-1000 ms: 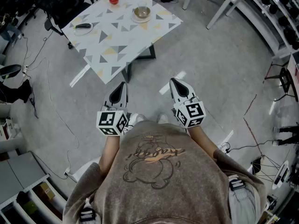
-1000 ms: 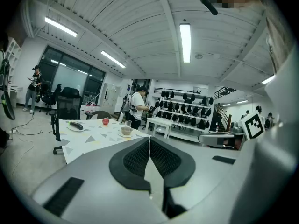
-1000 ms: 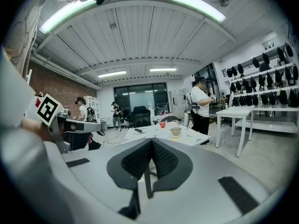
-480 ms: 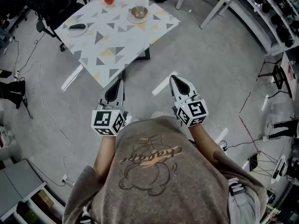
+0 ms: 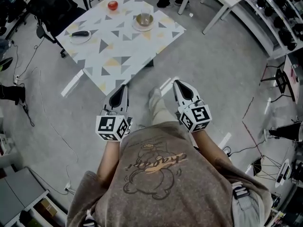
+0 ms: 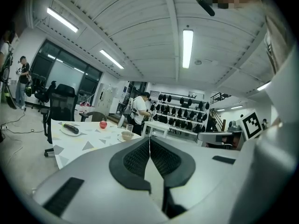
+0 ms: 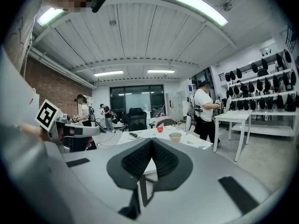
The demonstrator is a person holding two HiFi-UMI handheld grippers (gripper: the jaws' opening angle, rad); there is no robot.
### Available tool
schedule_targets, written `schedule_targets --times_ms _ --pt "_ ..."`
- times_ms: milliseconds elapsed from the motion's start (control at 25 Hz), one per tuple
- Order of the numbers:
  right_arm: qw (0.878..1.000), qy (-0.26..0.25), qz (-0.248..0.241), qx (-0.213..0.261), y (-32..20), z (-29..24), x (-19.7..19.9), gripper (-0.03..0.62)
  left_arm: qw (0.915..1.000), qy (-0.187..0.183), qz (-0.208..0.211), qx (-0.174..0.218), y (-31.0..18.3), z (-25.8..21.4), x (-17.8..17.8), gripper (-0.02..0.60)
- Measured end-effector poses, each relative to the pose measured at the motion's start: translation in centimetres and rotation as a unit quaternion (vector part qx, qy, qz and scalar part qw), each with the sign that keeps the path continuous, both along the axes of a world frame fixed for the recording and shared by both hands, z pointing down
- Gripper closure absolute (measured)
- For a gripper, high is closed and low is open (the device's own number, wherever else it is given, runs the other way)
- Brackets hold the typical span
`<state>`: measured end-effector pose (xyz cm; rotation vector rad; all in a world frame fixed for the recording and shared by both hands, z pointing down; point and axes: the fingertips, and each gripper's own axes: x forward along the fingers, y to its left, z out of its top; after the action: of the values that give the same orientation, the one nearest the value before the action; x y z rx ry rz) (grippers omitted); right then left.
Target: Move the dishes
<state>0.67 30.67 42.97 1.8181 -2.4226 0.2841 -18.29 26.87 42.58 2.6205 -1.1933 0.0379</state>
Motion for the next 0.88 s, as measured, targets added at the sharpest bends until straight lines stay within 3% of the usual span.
schedule_targets --times_ms 360,880 --pt "1.000 -0.018 -0.005 0.000 -6.7 1.7 1.2 0.591 0.9998 -0.018 -0.005 0.002 -6.3 0.8 1.5 0.561" --pt "0.998 -0.041 -0.048 -0.012 -21.3 0.7 6.9 0.591 0.9990 -0.025 -0.035 -0.009 -20.1 -0.7 8.0 0.561"
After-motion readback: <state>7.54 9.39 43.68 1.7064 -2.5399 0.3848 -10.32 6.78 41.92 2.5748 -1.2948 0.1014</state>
